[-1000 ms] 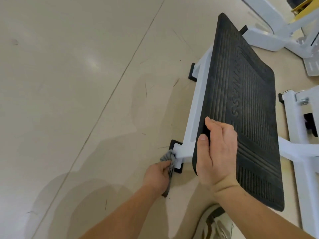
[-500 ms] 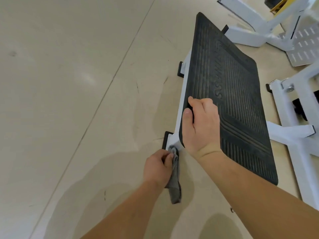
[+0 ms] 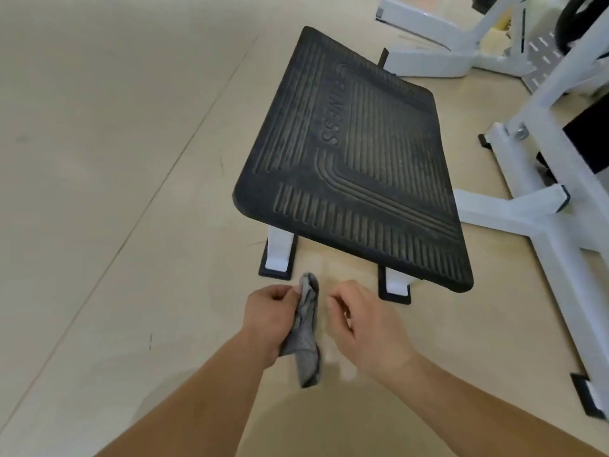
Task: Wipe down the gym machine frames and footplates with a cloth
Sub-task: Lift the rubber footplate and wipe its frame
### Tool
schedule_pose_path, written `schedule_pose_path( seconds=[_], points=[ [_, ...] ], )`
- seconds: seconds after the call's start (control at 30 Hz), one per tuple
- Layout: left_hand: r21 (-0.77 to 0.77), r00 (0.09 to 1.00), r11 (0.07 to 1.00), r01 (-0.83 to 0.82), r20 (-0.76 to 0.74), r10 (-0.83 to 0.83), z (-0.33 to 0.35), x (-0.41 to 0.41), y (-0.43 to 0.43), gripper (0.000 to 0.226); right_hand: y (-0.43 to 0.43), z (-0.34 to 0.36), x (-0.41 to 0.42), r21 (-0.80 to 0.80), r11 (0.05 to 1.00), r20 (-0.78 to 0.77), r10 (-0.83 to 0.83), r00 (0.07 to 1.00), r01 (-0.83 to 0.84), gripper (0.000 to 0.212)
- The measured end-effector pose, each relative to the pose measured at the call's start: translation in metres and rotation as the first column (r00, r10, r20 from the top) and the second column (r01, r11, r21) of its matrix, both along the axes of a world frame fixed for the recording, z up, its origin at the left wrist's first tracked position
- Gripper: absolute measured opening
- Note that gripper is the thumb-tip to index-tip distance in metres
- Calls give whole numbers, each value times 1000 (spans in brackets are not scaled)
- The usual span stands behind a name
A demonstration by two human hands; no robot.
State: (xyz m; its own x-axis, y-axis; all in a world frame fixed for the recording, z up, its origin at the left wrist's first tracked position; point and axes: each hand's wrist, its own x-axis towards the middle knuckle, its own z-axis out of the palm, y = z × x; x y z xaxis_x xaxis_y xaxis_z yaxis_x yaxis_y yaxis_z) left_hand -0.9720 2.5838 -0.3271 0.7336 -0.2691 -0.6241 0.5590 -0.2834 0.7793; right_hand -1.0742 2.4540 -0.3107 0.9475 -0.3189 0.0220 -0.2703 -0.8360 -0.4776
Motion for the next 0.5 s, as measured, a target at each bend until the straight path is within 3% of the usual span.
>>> schedule_pose_path(
  seconds=[0.03,0.07,0.13,0.17,0.2,0.3,0.37,0.43,0.5],
  points=[
    [-5,1000,1000,12,5,-12,3,-4,-11,18,-6,-8,-5,149,984,-46,-95,994,101,15],
    [-5,999,1000,30,23,-29,7,-7,-23,17,-11,-14,-8,385,896,-79,-209,975,223,18],
    [-7,994,996,92,59,-91,17,-17,-46,17,-17,-14,-13,773,497,-220,-374,901,395,27],
    [-15,986,988,154,58,-153,21,-23,-57,17,-23,-13,-17,835,358,-273,-387,881,417,27],
    [-15,970,971,240,52,-239,23,-31,-67,18,-31,-13,-22,857,297,-294,-388,873,421,24],
    [82,867,872,483,97,-489,28,-49,-93,27,-57,-29,-38,834,280,-301,-492,817,476,17],
    [256,746,801,542,292,-598,44,-54,-108,26,-77,-45,-49,745,356,-255,-630,733,565,22],
    [450,489,738,503,556,-672,74,-47,-118,25,-97,-59,-64,622,405,-181,-758,626,670,19],
    [587,116,714,381,736,-667,109,-31,-123,28,-113,-70,-78,480,439,-162,-806,569,760,20]
  ],
)
